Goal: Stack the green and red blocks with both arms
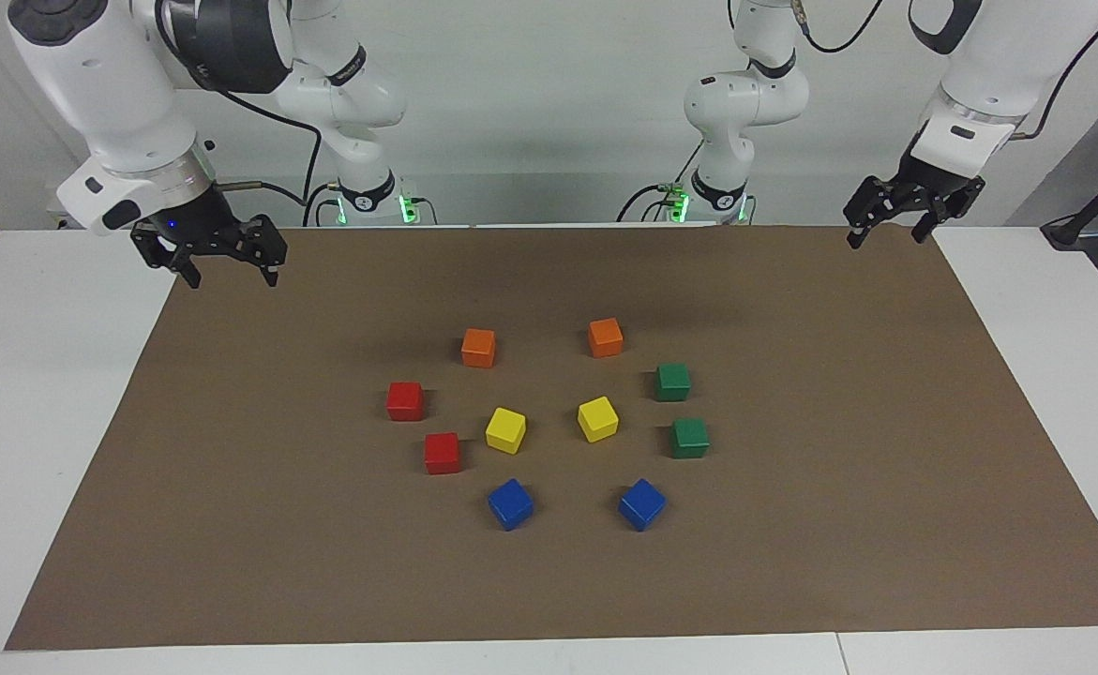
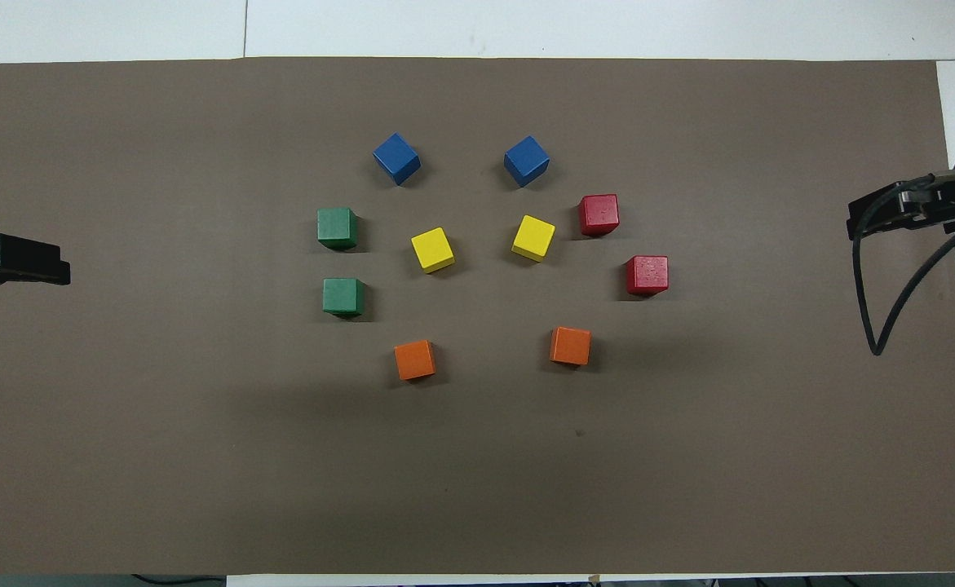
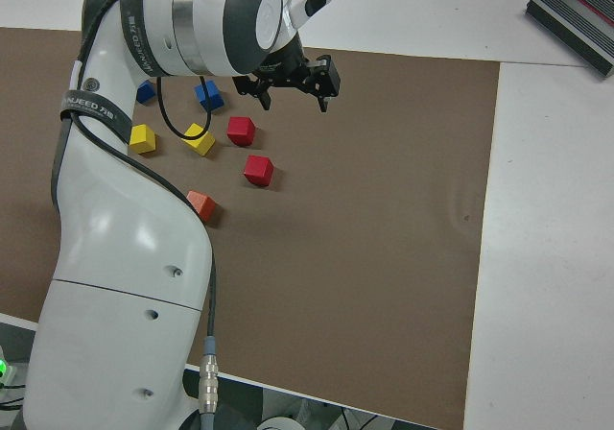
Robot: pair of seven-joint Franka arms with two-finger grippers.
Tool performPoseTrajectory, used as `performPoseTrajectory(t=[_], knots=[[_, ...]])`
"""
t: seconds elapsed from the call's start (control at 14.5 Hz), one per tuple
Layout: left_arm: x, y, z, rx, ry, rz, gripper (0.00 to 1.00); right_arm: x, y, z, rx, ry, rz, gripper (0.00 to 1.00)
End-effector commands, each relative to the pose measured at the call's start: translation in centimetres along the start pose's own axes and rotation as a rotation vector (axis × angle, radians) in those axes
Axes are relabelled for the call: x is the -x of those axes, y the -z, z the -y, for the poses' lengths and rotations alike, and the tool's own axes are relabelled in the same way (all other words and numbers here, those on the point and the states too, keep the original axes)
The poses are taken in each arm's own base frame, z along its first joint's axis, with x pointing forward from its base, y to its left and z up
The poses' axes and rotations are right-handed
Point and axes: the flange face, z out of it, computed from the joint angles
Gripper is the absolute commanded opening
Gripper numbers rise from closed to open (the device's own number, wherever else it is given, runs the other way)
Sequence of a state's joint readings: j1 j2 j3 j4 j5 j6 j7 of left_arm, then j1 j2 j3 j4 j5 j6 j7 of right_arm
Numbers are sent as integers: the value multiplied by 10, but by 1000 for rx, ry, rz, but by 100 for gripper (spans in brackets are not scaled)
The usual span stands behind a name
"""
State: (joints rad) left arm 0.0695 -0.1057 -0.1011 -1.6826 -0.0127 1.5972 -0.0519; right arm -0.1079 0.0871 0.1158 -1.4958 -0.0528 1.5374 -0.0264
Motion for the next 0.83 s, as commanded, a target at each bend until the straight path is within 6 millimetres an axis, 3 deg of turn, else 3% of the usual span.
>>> performPoseTrajectory(t=[0.0,0.62,0.76], knots=[[6,2,-2,11,0,-17,100,7,-1,-4,2,22,-10,100],[9,-3,-4,9,-12,-7,100,7,-1,-5,2,20,-9,100],[9,-8,-14,9,-25,-17,100,7,-2,-5,2,20,-8,100]])
